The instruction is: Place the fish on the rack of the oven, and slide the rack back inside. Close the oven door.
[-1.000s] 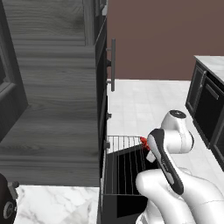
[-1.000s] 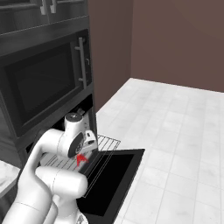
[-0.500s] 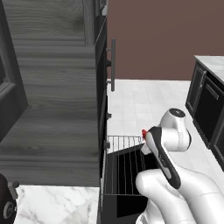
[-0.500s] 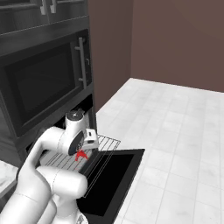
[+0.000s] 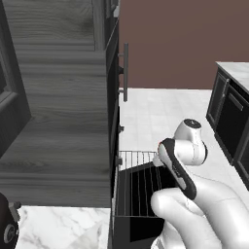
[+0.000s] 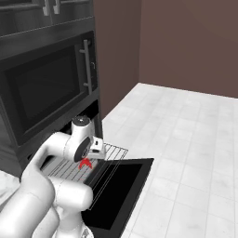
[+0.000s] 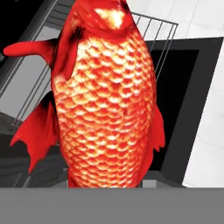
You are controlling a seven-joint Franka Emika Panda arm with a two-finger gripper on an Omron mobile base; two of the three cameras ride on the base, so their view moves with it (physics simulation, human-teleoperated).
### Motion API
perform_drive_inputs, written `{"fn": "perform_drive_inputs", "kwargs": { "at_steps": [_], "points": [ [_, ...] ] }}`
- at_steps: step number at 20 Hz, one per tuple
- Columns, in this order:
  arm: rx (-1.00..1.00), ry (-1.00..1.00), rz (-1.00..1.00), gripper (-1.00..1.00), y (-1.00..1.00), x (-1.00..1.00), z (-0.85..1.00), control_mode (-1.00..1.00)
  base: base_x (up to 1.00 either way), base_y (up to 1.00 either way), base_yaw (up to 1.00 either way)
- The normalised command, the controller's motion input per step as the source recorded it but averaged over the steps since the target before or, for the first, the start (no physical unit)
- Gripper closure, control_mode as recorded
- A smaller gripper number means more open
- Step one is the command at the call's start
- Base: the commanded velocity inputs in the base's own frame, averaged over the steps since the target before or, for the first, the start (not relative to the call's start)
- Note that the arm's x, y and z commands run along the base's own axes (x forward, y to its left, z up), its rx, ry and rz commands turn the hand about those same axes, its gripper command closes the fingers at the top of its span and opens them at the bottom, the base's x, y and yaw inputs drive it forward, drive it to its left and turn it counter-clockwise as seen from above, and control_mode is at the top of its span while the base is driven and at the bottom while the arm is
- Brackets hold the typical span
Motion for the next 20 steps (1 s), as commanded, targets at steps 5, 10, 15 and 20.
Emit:
{"fn": "perform_drive_inputs", "kwargs": {
  "at_steps": [5,10,15,20],
  "points": [
    [0.07,-0.10,-0.07,1.00,0.00,0.00,-0.80,-1.00,0.00,0.00,0.00],
    [0.05,-0.10,-0.06,1.00,0.12,0.00,-0.87,-1.00,0.00,0.00,0.00],
    [0.01,-0.08,-0.07,1.00,0.27,0.00,-0.87,-1.00,0.00,0.00,0.00],
    [0.00,-0.07,-0.12,1.00,0.40,0.03,-0.93,-1.00,0.00,0.00,0.00]
  ]
}}
